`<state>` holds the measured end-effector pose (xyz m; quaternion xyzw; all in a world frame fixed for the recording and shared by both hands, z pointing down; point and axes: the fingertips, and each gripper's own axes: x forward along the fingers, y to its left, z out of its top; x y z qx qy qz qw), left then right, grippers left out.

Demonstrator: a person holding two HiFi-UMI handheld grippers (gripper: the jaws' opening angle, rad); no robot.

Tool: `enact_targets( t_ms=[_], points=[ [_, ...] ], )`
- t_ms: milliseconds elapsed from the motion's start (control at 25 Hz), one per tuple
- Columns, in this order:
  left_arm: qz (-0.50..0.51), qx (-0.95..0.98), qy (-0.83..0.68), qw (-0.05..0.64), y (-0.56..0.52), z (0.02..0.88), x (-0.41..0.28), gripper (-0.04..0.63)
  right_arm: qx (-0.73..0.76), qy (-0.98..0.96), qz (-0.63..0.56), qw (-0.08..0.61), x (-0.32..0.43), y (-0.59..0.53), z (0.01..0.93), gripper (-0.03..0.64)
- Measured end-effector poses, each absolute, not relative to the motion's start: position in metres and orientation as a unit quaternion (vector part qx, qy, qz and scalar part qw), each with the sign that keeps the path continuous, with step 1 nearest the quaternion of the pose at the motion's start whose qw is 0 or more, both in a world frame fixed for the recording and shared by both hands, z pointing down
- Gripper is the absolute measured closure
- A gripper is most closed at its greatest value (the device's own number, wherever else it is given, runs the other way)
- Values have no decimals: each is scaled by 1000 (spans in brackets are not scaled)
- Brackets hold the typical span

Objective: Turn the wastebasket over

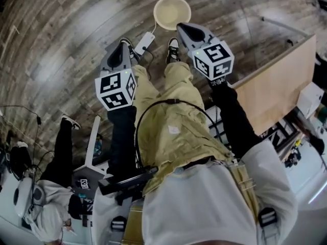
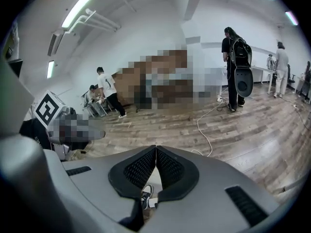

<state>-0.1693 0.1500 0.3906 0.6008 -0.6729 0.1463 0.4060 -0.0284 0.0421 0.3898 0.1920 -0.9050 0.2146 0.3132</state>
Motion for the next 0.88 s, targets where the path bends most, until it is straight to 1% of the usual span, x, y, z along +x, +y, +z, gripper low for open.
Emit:
enact_targets(
  t_ms=[160,440,680,880],
  points=[
    [161,612,-640,435,129,448,-144,594,189,-897,215,336,-27,21,444,595],
    [229,663,-536,470,105,568,-98,594,193,-854,280,393,-5,26,589,595],
    [255,670,-483,503,80,670,-72,594,200,-836,301,413,14,10,691,595],
    [291,655,-462,522,66,747,-66,594,213,-816,323,430,37,1,750,595]
  ],
)
